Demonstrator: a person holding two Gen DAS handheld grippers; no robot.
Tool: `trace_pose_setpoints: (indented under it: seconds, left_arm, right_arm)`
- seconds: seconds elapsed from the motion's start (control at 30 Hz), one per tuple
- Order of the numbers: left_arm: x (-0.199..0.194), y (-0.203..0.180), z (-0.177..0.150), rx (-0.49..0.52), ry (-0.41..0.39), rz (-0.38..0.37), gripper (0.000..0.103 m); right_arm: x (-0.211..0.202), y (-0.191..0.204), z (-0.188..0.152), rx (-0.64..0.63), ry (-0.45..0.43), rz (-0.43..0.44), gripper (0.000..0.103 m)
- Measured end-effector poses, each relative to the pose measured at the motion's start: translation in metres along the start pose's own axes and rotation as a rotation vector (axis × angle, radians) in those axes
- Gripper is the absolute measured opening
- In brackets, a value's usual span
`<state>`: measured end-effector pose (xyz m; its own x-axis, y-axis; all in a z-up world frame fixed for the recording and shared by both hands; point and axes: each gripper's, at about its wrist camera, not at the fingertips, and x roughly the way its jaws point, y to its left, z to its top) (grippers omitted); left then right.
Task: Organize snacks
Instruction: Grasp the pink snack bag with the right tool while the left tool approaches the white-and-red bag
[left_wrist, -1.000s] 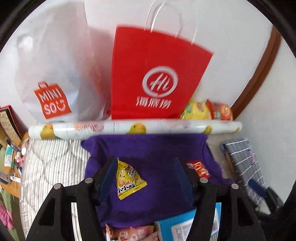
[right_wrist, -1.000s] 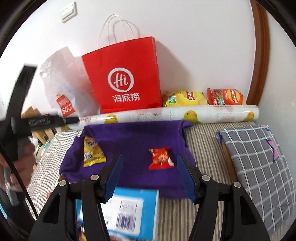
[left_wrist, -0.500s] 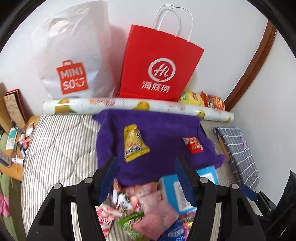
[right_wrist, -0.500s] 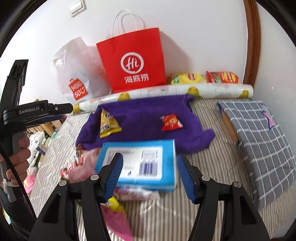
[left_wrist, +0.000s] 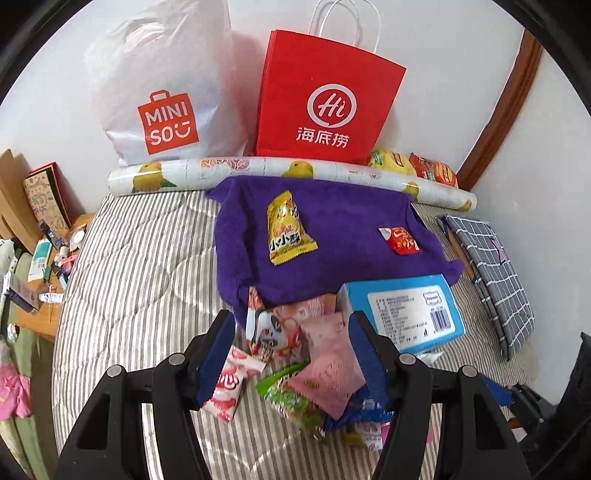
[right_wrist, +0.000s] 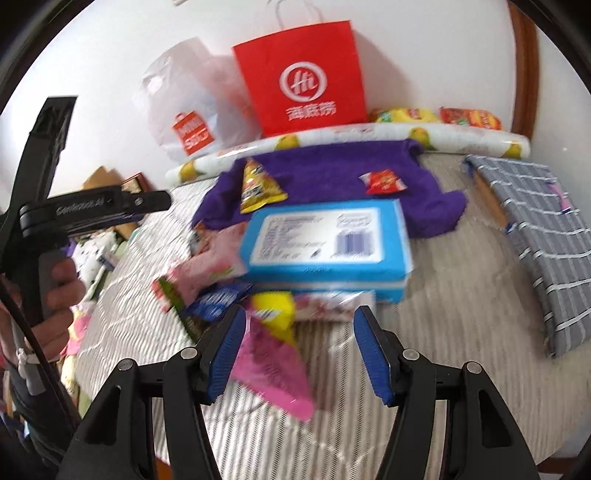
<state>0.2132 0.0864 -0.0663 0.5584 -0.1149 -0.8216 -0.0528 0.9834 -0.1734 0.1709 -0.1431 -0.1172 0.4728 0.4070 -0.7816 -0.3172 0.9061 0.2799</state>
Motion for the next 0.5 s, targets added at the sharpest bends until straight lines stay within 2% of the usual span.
trace_pose_setpoints:
  seconds: [0.23, 0.37, 0.5]
  left_arm:
    - [-0.007, 0.007, -0.017, -0.005, 0.009, -0.002, 0.062]
    - [-0.009, 0.018, -0.028, -0.011, 0.020, 0.002, 0.062]
    - [-0.012, 0.031, -0.038, -0.023, 0.029, 0.016, 0.062]
  right_arm:
    - [0.019, 0.022, -0.016, -0.036, 0.074, 0.088, 0.062]
    - [0.030, 0.036, -0.024, -0.066, 0.094, 0.059, 0.064]
    - [0.038, 0.047, -0.029, -0.096, 0.070, 0.028, 0.074]
